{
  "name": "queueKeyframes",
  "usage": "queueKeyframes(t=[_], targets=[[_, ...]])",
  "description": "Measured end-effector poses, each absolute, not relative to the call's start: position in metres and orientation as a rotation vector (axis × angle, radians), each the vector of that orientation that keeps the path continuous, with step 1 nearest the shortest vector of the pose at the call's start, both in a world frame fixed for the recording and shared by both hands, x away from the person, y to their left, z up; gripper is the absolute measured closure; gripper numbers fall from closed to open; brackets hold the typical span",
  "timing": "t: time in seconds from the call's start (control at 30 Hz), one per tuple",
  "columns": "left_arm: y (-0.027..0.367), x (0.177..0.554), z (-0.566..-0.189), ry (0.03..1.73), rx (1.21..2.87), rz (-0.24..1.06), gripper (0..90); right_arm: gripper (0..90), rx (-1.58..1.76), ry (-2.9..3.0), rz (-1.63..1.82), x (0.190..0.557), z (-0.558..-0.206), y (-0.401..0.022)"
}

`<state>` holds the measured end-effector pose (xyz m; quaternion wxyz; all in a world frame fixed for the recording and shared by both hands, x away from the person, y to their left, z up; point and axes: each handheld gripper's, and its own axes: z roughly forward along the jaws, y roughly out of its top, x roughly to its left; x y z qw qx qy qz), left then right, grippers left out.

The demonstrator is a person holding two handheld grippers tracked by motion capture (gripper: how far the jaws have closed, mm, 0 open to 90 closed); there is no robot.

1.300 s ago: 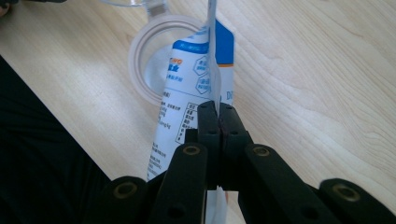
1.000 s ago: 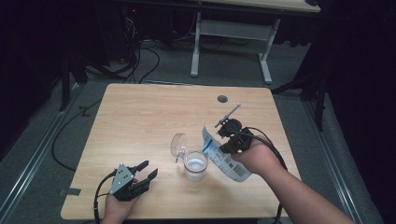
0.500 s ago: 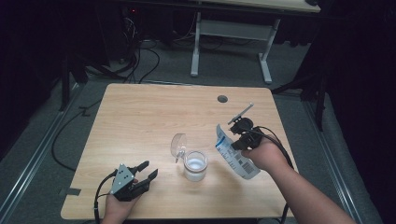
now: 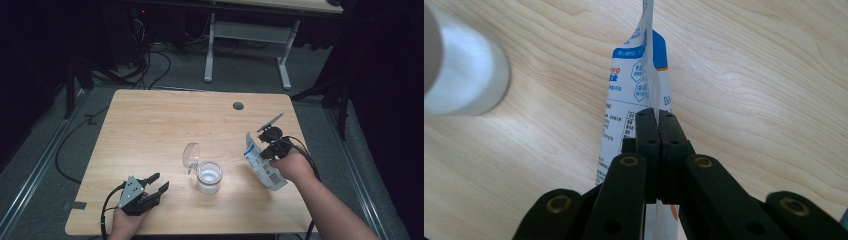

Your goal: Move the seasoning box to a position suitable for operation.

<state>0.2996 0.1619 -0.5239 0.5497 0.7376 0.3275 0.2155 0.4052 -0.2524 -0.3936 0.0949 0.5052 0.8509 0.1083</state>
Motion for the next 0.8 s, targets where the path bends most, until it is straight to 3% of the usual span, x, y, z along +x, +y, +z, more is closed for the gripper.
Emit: queueKeyframes(t=[0.4, 0.8], targets=[[0.160, 0.299, -0.524, 0.751, 1.769, 0.492, 53.8, 90.0, 1.550, 2.491, 0.282, 0.411, -0.411, -0.263], [0.167, 0.301, -0.522, 0.768, 1.752, 0.485, 54.5, 90.0, 1.514, 2.412, 0.424, 0.408, -0.403, -0.267]])
